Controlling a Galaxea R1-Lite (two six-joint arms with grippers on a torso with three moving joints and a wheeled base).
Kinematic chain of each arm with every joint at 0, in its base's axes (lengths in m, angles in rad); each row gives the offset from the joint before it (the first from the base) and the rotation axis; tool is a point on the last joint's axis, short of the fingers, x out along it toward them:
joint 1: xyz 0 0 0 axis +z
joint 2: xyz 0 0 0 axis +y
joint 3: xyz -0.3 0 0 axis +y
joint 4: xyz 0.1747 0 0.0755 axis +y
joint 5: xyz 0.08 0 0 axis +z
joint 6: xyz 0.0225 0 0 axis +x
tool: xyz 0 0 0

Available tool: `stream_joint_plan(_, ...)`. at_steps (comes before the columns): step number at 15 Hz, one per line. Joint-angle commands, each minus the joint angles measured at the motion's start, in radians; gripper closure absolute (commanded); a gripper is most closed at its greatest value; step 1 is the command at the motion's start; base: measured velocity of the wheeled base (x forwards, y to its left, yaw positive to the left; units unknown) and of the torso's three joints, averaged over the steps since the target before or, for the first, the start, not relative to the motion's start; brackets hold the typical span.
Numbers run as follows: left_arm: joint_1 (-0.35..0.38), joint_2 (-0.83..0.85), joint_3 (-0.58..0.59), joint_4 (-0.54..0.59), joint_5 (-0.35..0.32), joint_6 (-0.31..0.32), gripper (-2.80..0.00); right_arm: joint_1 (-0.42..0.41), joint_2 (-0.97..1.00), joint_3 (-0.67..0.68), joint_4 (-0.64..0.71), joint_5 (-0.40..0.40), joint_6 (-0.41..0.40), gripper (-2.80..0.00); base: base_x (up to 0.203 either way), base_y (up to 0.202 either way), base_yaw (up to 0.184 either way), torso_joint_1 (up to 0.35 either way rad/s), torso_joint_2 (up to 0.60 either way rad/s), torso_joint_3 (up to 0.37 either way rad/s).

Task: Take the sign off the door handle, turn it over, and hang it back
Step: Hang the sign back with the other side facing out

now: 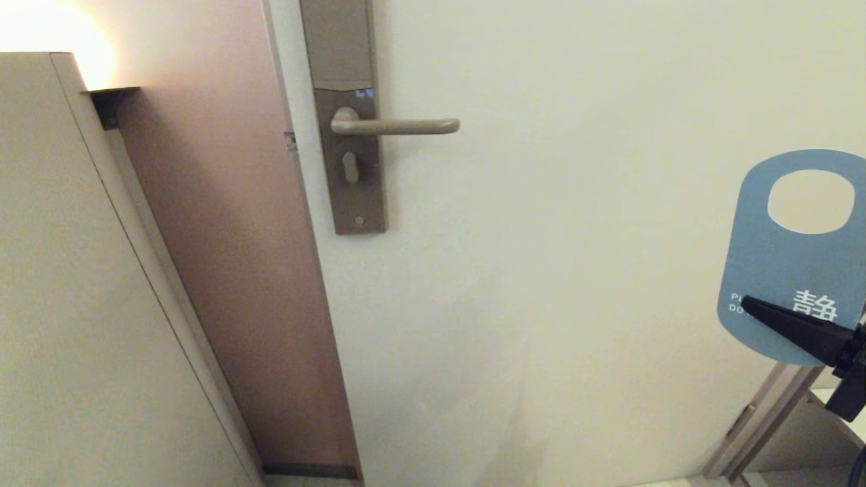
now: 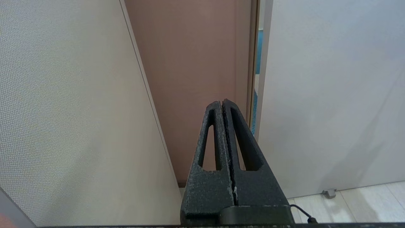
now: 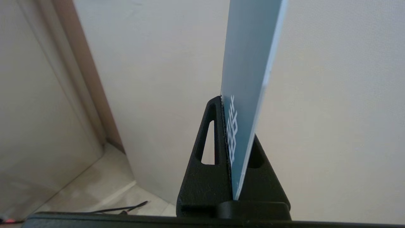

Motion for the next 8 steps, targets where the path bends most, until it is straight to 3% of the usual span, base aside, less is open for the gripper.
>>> stream_joint_plan(1,0.0,0.002,0.0,0.0,0.001,-0.001,0.0,-0.002,-0.002,0.0,-0.005,-0.007,-0.001,0.0,0.0,0.0,0.0,0.0,0.0,0.0)
stream_joint_plan(8,0.0,0.002,0.0,0.0,0.001,-0.001,0.0,-0.004,0.017,0.003,-0.101,-0.08,-0.001,0.0,0.0,0.0,0.0,0.0,0.0,0.0)
